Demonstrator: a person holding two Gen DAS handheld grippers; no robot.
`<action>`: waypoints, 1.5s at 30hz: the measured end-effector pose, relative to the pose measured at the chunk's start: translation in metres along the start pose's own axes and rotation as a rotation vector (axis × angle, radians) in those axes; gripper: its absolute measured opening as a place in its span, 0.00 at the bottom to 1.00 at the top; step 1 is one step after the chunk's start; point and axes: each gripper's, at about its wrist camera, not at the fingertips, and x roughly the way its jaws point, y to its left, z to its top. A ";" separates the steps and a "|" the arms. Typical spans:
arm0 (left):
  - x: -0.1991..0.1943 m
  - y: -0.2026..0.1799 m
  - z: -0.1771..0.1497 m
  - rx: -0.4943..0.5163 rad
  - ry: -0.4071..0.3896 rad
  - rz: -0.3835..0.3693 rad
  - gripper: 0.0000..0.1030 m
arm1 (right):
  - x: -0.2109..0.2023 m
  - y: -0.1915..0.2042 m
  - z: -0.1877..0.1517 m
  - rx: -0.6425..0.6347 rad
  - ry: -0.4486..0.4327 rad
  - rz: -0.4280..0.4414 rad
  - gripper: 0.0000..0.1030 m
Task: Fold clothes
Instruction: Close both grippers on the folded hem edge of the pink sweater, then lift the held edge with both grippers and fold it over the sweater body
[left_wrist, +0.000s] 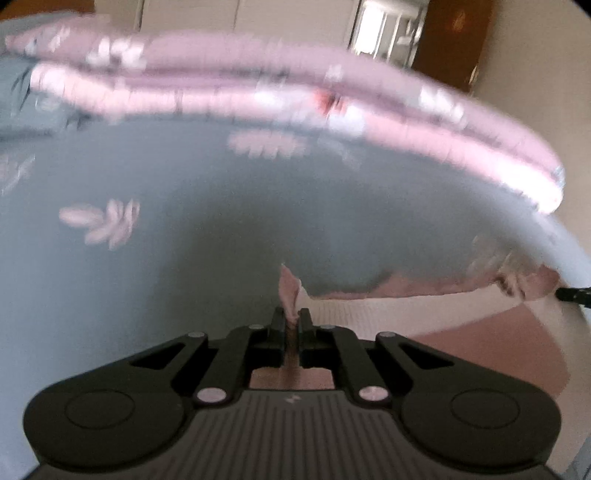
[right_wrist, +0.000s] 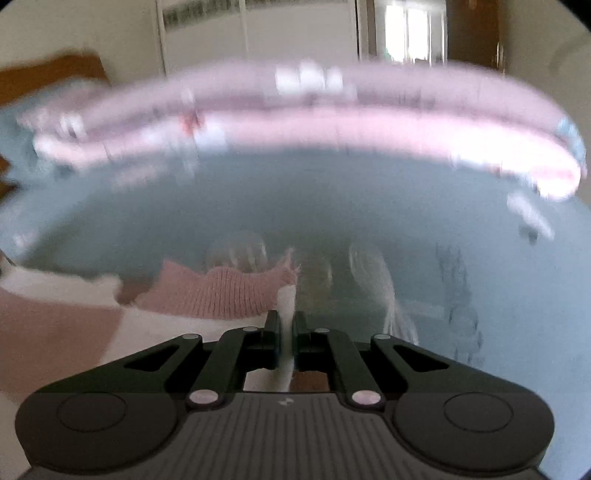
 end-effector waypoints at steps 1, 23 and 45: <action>0.003 0.000 -0.003 -0.001 0.009 0.007 0.05 | 0.005 0.001 -0.004 -0.005 0.009 -0.005 0.08; -0.106 -0.041 -0.060 -0.014 0.039 -0.128 0.44 | -0.116 -0.014 -0.067 0.131 0.008 0.177 0.31; -0.132 0.025 -0.099 -0.581 0.141 -0.085 0.57 | -0.135 -0.054 -0.124 0.486 0.097 0.198 0.54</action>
